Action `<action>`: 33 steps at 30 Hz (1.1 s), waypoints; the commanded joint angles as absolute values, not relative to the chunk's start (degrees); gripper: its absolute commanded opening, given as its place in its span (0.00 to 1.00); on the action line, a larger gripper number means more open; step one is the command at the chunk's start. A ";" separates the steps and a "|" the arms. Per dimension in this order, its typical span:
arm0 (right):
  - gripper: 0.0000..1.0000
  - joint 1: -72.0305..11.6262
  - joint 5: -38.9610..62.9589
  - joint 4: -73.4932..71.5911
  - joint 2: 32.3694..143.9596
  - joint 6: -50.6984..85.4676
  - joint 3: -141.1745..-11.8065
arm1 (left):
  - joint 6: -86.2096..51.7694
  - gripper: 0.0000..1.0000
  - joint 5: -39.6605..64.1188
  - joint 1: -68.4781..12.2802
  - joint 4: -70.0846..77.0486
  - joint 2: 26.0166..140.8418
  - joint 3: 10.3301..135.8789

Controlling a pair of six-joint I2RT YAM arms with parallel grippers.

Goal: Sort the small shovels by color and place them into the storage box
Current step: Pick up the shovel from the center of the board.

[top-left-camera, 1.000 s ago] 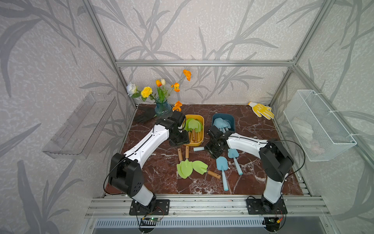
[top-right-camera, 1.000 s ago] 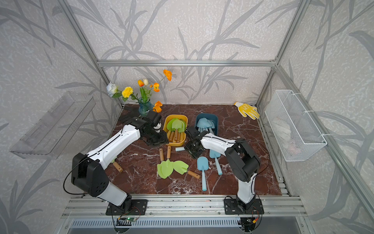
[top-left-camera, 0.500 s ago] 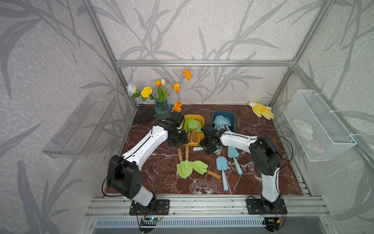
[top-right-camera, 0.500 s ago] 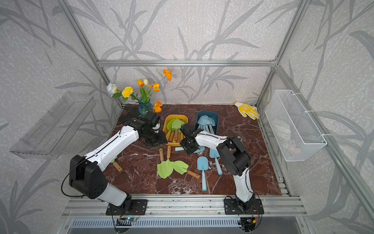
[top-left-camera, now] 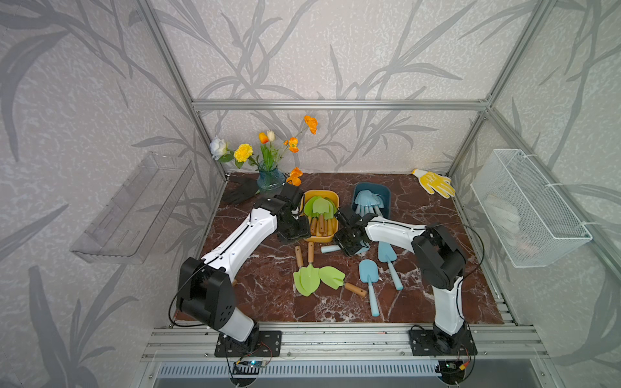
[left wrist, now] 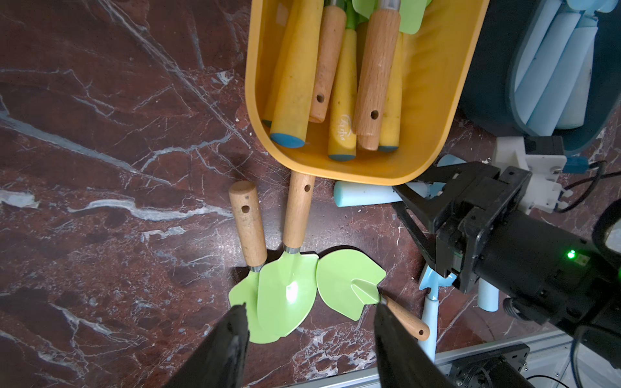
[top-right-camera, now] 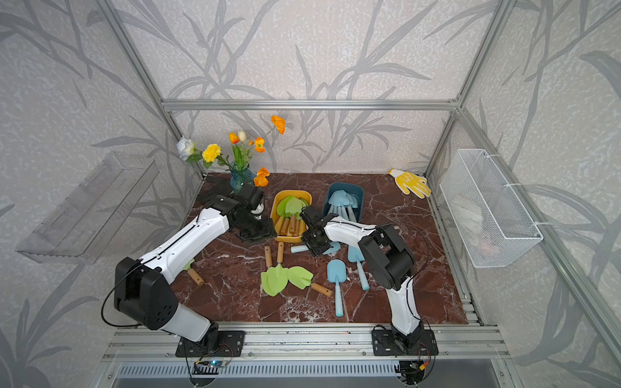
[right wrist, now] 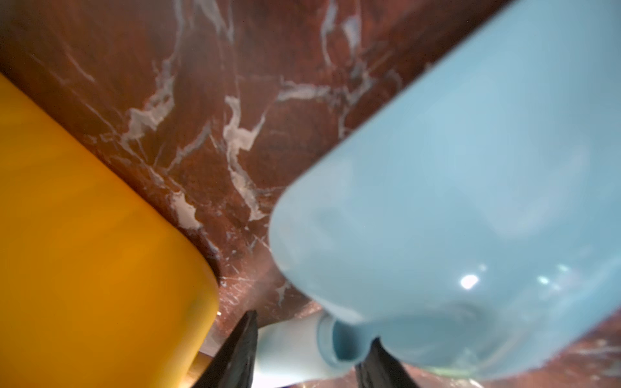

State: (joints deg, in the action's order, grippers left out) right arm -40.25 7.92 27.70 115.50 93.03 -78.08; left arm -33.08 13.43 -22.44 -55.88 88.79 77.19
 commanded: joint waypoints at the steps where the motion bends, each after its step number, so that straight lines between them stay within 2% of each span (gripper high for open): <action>1: 0.38 -39.99 6.43 33.81 113.20 91.26 -72.75 | -32.79 0.60 13.36 -22.15 -56.69 89.31 77.56; 6: 0.22 -40.10 5.52 35.74 108.61 86.49 -67.51 | -33.20 0.60 13.99 -22.15 -56.61 89.99 77.95; 8: 0.20 -40.06 6.18 35.96 107.68 82.57 -67.07 | -33.40 0.60 14.41 -22.15 -56.60 90.19 78.11; 15: 0.17 -40.09 15.65 37.40 108.36 62.90 -73.48 | -34.87 0.60 14.68 -22.10 -56.38 90.36 78.19; 23: 0.16 -37.83 22.80 40.81 106.70 50.49 -84.92 | -36.03 0.60 13.45 -22.13 -56.91 90.39 77.79; 29: 0.15 -28.53 21.25 46.95 109.69 43.60 -95.14 | -36.55 0.60 11.81 -22.15 -57.22 89.10 76.41; 33: 0.16 -23.31 14.41 55.97 116.48 34.87 -108.73 | -36.78 0.60 10.63 -22.15 -57.71 87.86 75.41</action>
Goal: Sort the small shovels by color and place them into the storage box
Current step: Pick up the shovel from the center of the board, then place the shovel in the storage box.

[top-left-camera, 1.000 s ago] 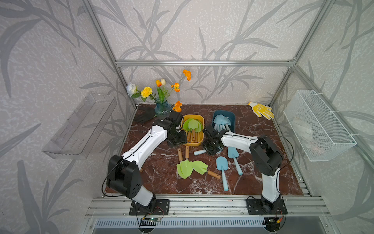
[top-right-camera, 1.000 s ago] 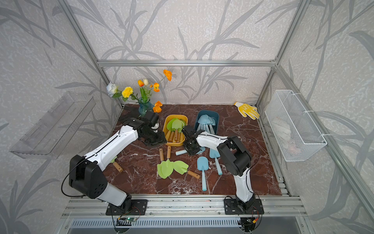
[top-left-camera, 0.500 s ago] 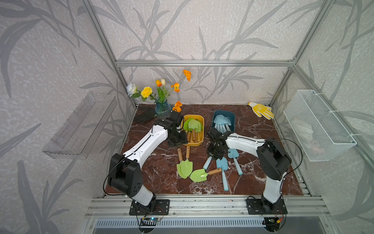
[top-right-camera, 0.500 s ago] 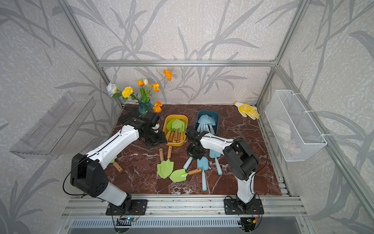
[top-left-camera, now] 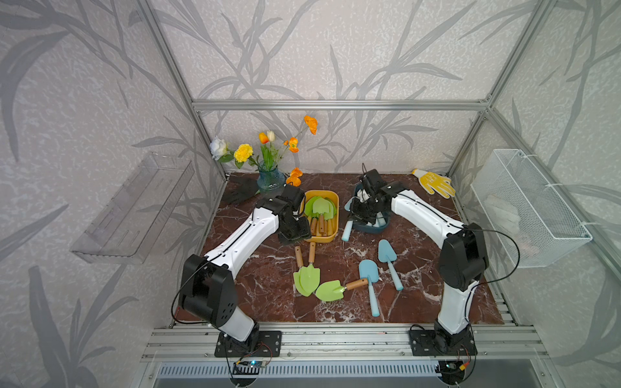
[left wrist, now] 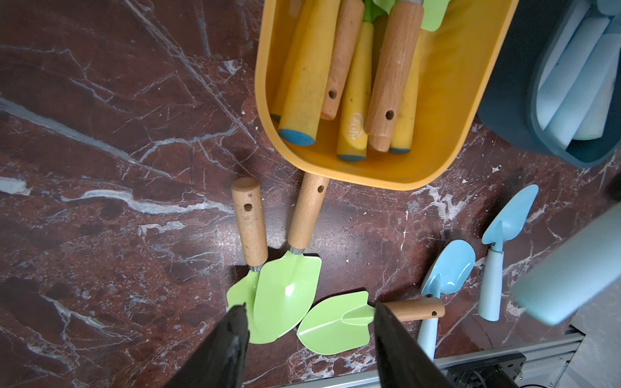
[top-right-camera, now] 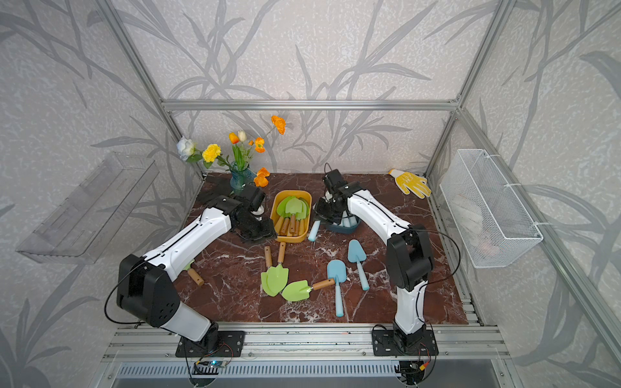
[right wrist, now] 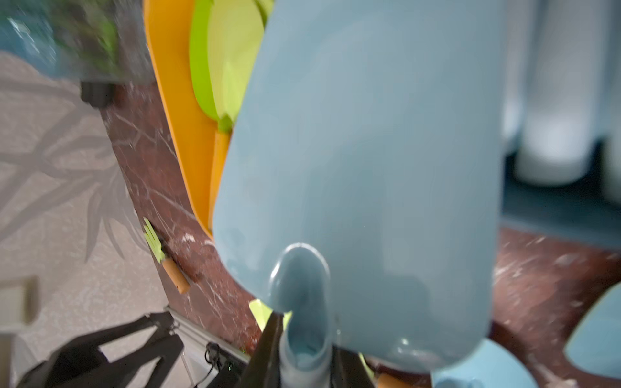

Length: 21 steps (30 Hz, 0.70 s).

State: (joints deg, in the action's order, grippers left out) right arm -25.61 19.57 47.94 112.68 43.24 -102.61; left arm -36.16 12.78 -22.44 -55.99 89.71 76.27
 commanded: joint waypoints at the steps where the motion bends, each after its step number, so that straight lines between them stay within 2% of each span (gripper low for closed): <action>1: 0.16 -22.59 12.13 58.28 118.66 32.64 -112.51 | -36.74 0.60 10.14 -22.15 -57.96 87.58 75.33; 10: 0.17 -21.01 5.45 71.42 136.42 24.90 -137.46 | -36.26 0.61 7.56 -22.11 -59.83 86.38 75.98; 16: 0.18 -21.00 4.25 69.75 138.32 26.17 -135.55 | -35.12 0.61 7.27 -22.15 -61.00 86.66 75.90; 21: 0.23 -21.01 4.85 67.65 138.60 27.32 -132.47 | -33.64 0.62 7.62 -22.15 -61.54 87.16 76.09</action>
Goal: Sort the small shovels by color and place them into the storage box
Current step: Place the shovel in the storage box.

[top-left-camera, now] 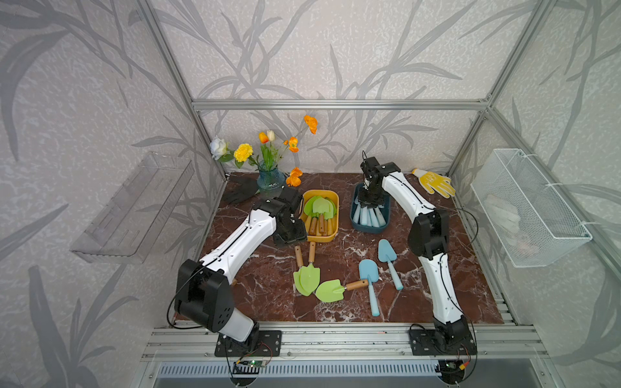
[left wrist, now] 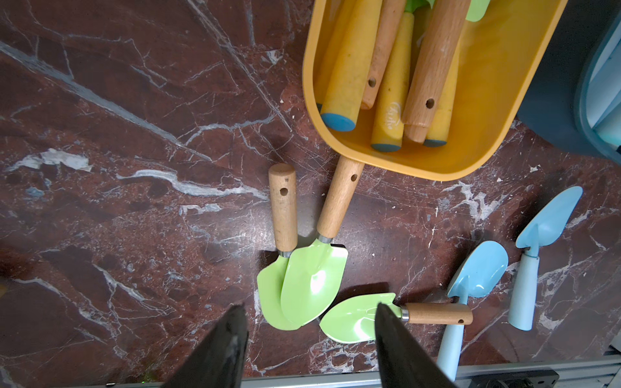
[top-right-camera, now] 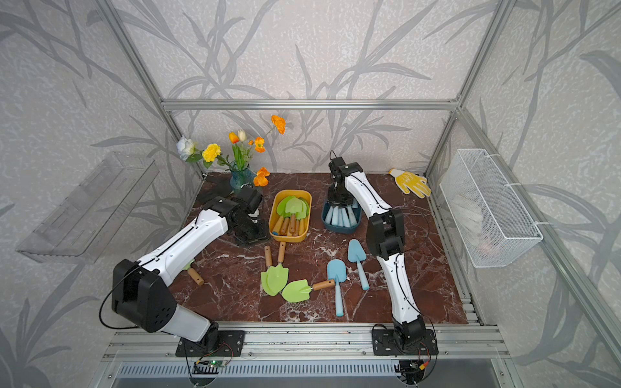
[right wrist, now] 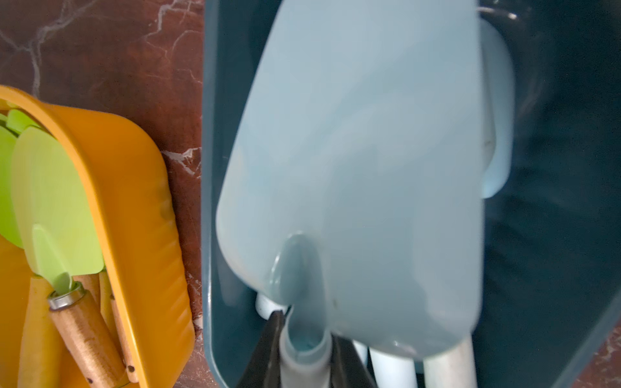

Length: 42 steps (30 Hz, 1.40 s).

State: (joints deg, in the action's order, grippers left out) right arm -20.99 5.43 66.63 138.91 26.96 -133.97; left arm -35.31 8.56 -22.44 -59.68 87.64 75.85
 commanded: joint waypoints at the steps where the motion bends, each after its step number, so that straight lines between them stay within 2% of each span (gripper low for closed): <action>1: 0.23 -21.01 4.75 67.23 138.52 27.49 -132.07 | -33.45 0.64 7.65 -22.14 -61.80 87.28 76.01; 6: 0.27 -20.49 5.52 65.52 138.75 27.95 -131.44 | -32.64 0.67 8.15 -22.19 -62.52 87.58 74.70; 12: 0.38 -20.04 6.78 65.65 137.73 28.13 -132.02 | -33.91 0.71 7.96 -22.15 -61.79 85.96 70.87; 17: 0.40 -20.04 3.42 64.94 131.64 27.44 -128.79 | -34.49 0.72 7.87 -22.15 -61.95 85.61 68.97; 22: 0.40 -20.04 -0.27 59.82 120.63 26.74 -118.41 | -35.32 0.72 8.23 -22.15 -60.77 86.27 66.53; 28: 0.40 -20.04 0.00 55.01 110.17 26.02 -104.94 | -36.60 0.72 10.10 -22.15 -57.42 88.94 64.65; 34: 0.40 -20.09 -0.02 52.25 103.80 25.53 -94.29 | -37.32 0.71 10.30 -22.06 -52.66 93.68 65.90; 42: 0.40 -20.05 0.19 51.26 99.57 25.24 -87.63 | -36.78 0.70 5.17 -21.89 -51.76 104.22 73.88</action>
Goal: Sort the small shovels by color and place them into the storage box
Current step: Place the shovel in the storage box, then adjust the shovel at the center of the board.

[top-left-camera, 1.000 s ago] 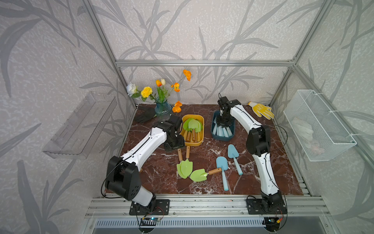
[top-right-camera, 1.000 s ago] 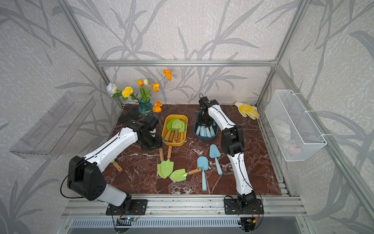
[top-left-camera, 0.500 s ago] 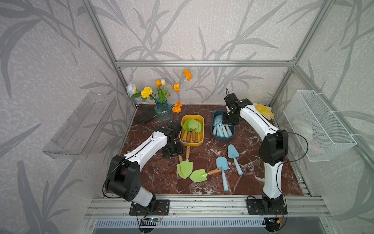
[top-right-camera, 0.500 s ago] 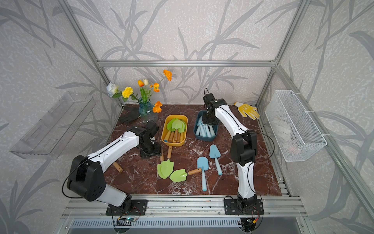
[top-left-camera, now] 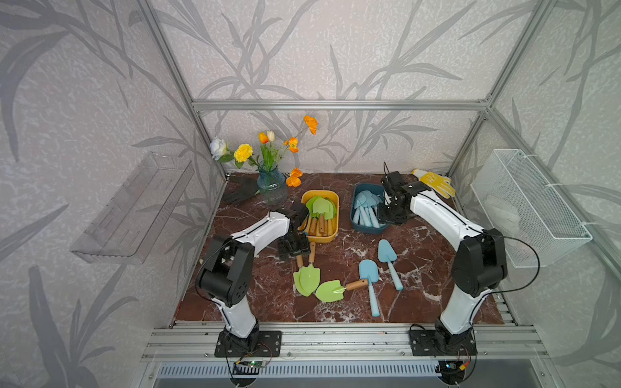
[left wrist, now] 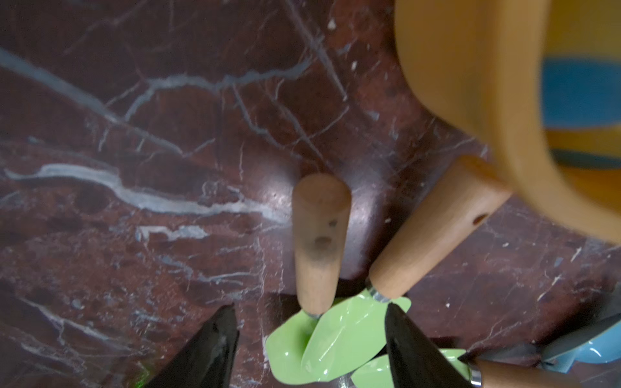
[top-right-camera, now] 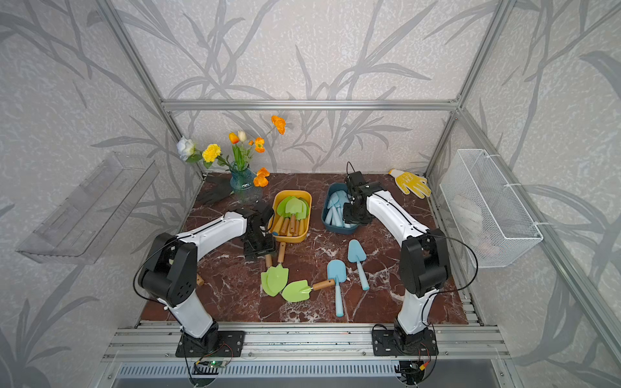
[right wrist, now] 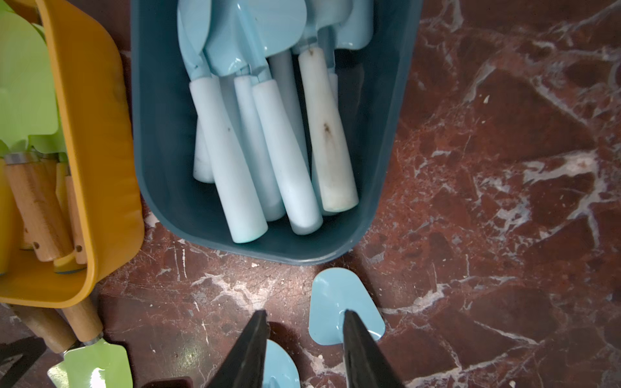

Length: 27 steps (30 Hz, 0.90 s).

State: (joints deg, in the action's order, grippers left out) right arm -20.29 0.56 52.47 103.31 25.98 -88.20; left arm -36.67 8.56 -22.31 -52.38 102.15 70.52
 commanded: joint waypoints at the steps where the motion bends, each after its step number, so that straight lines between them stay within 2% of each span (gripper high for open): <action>1: 0.40 -20.04 0.16 51.20 99.20 25.22 -87.23 | -37.03 0.69 4.23 -21.80 -52.14 105.24 74.80; 10: 0.40 -20.04 0.15 50.39 98.15 24.96 -84.40 | -40.87 0.65 1.93 -20.30 -53.85 106.75 72.60; 13: 0.40 -20.04 0.65 50.02 98.17 25.22 -83.66 | -40.96 0.60 1.67 -20.13 -55.12 105.09 70.34; 21: 0.40 -20.04 2.16 48.77 98.39 25.77 -82.99 | -39.68 0.59 1.16 -20.08 -61.35 95.83 62.18; 27: 0.40 -20.04 3.16 47.34 98.27 26.62 -80.86 | -41.63 0.59 6.74 -20.69 -65.31 86.23 55.82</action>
